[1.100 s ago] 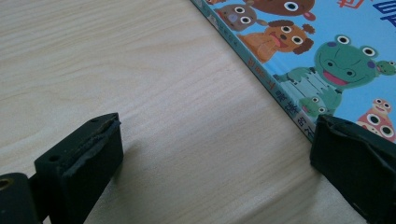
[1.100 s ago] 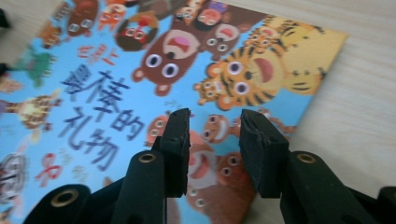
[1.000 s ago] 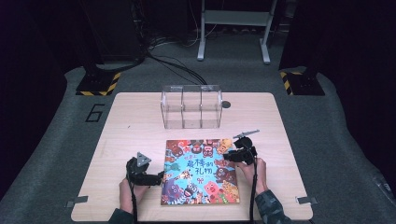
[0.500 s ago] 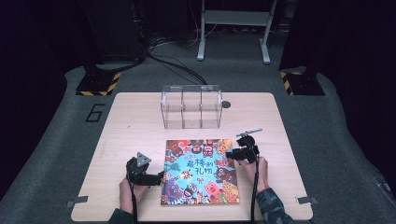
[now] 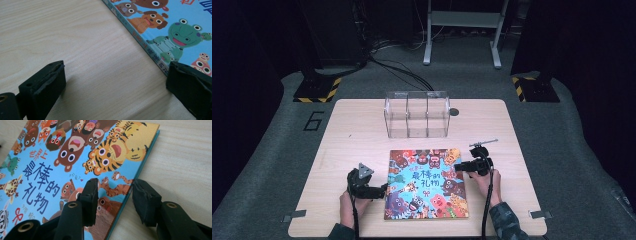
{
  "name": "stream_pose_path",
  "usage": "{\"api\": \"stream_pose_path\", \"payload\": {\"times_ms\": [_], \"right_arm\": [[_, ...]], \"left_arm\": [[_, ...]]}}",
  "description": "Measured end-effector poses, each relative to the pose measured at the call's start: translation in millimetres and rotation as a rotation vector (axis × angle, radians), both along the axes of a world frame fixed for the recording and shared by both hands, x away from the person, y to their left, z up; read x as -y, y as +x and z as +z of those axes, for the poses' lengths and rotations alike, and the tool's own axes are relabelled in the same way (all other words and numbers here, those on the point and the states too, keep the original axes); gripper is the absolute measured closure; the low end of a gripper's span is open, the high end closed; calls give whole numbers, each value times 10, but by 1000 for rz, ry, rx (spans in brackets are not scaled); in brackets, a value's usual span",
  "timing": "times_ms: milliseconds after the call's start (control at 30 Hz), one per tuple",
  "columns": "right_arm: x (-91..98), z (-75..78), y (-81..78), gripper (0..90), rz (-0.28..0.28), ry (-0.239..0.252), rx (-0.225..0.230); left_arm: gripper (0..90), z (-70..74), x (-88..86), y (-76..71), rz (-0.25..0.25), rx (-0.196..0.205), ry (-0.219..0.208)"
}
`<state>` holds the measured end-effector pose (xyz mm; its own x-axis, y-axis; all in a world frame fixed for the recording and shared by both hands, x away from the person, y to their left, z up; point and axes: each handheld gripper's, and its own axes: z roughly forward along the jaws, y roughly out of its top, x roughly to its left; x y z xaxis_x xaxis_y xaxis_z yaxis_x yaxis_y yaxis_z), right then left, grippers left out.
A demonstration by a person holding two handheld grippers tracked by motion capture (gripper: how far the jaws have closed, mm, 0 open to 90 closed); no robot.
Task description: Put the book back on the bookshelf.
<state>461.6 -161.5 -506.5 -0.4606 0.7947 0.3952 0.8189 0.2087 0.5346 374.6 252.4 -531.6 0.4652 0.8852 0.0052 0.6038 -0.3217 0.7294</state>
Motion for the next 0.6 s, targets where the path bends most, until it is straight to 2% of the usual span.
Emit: {"api": "stream_pose_path", "payload": {"times_ms": [133, 167, 200, 233, 267, 333, 600], "right_arm": [[6, -13, -11, 553, 3, 34, -14], [-16, -8, -33, 551, 2, 15, 2], [-28, -1, -43, 549, -4, 12, -4], [-28, 0, -43, 549, -2, 11, -2], [-29, -3, -45, 549, -5, 13, 2], [-13, 3, -48, 553, -3, 25, 7], [-54, 145, -96, 546, 8, -12, 53]], "left_arm": [[25, 0, -1, -1, 1, 0, -1], [25, 2, -4, 0, -3, -1, 4], [25, 5, -8, 0, -7, -4, 10], [25, 0, 0, -1, 2, 1, -2], [25, 7, -11, 0, -10, -5, 13], [25, 0, 0, -1, 1, 0, -2], [26, 3, -5, -1, -3, -2, 5]]}}
